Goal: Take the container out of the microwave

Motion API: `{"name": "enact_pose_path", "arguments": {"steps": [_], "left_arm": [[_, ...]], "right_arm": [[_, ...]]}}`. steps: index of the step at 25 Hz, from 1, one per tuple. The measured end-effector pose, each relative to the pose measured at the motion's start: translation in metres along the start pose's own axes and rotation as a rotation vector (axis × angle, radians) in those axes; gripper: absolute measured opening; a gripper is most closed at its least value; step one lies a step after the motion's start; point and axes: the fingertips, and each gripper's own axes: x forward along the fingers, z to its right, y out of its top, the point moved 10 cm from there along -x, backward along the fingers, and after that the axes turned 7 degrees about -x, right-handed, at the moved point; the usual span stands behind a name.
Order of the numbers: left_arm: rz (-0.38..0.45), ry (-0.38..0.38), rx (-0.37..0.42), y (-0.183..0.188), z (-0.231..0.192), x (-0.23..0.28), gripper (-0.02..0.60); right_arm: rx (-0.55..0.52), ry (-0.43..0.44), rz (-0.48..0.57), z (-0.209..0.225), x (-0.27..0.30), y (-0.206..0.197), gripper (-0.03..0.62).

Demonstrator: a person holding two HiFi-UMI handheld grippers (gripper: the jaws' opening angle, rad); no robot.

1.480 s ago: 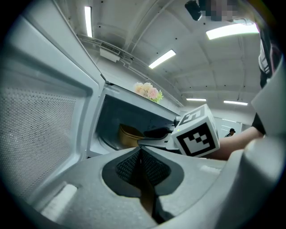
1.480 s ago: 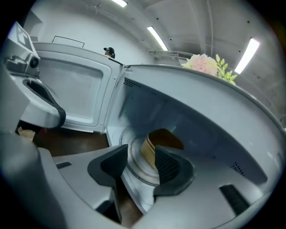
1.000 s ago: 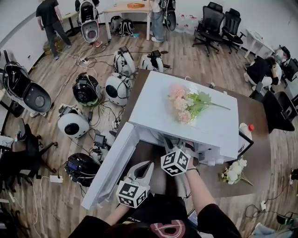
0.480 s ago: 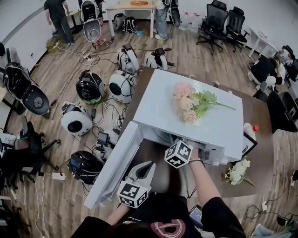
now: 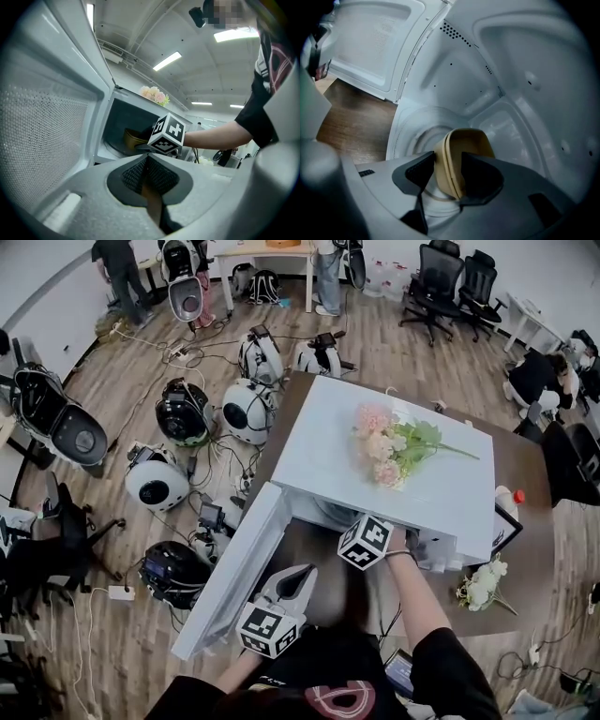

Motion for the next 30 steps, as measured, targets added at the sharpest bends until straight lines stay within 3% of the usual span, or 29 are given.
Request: {"name": "enact_pose_path", "arguments": {"steps": [19, 26, 30], "left_arm": [[-0.008, -0.021, -0.014, -0.0001, -0.0026, 0.0029, 0.009], [-0.011, -0.035, -0.017, 0.0012, -0.0019, 0.0013, 0.009], [-0.009, -0.040, -0.015, 0.0018, -0.0012, 0.0007, 0.009]], "right_arm": [[-0.137, 0.046, -0.014, -0.0049, 0.0073, 0.0040, 0.098], [-0.131, 0.084, -0.005, -0.0070, 0.0048, 0.0052, 0.029], [-0.134, 0.090, -0.001, -0.0077, 0.0029, 0.0053, 0.028]]}}
